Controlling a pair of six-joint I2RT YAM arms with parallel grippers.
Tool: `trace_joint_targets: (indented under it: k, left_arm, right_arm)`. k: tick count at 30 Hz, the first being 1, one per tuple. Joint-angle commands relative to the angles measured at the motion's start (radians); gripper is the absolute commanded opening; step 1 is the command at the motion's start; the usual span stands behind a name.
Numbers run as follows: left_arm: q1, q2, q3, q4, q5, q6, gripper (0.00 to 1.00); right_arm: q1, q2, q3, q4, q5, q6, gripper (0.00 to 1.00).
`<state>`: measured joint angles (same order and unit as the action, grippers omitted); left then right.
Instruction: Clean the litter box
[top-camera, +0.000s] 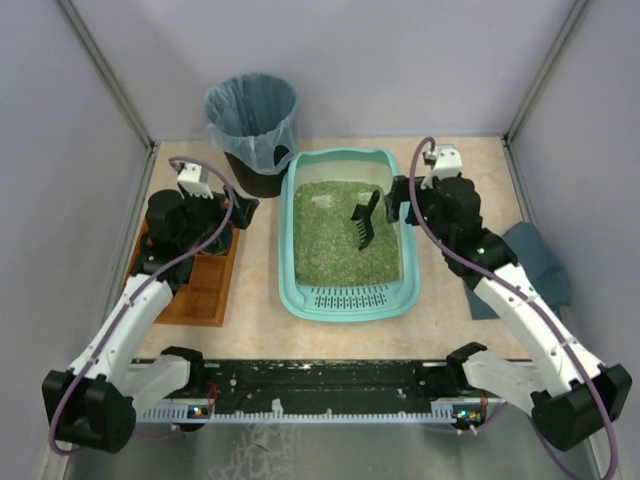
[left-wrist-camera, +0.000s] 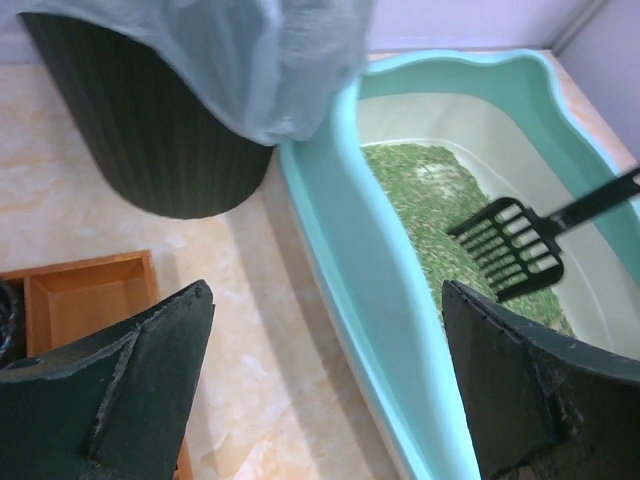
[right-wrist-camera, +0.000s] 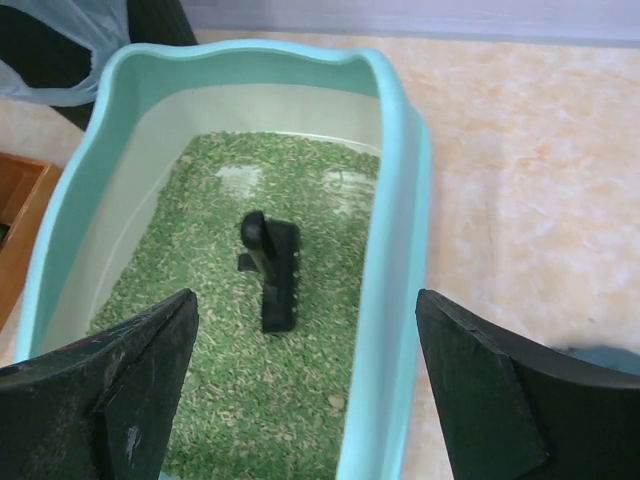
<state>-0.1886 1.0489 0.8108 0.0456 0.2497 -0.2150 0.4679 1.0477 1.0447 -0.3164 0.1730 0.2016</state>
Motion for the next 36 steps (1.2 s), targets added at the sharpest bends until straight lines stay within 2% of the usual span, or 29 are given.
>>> trace_joint_targets:
  k: [1,3,5,8,11,16,21,25,30,36]
  left_arm:
    - [-0.107,-0.108,-0.069,0.093,-0.071,0.133,1.00]
    - [-0.206,-0.156,-0.093,0.089,-0.155,0.215,1.00]
    - [-0.256,-0.186,-0.100,0.060,-0.183,0.249,1.00]
    - [-0.258,-0.220,-0.076,-0.005,-0.176,0.245,1.00]
    - [-0.258,-0.240,-0.029,-0.105,-0.244,0.220,1.00]
    - [-0.257,-0.296,-0.009,-0.234,-0.457,0.112,1.00]
    - [-0.257,-0.408,-0.077,-0.267,-0.633,-0.011,1.00]
    - [-0.257,-0.494,-0.159,-0.238,-0.639,-0.044,1.00]
    - [-0.257,-0.530,-0.214,-0.254,-0.654,-0.053,1.00]
    - [-0.258,-0.533,-0.222,-0.276,-0.628,-0.057,1.00]
  right_arm:
    - [-0.081,-0.108,-0.078,0.066,-0.032,0.052,0.89]
    - [-0.160,-0.135,-0.102,0.063,-0.127,0.105,0.89]
    - [-0.242,-0.155,-0.124,0.060,-0.240,0.151,0.89]
    - [-0.351,-0.206,-0.172,0.076,-0.312,0.219,0.89]
    - [-0.419,-0.285,-0.220,0.079,-0.288,0.271,0.89]
    - [-0.424,-0.407,-0.246,0.040,-0.282,0.254,0.89]
    - [-0.423,-0.543,-0.310,-0.032,-0.267,0.208,0.89]
    - [-0.423,-0.678,-0.368,-0.086,-0.229,0.181,0.89]
    - [-0.423,-0.781,-0.449,-0.088,-0.200,0.189,0.89]
    - [-0.423,-0.762,-0.464,-0.073,-0.213,0.196,0.89]
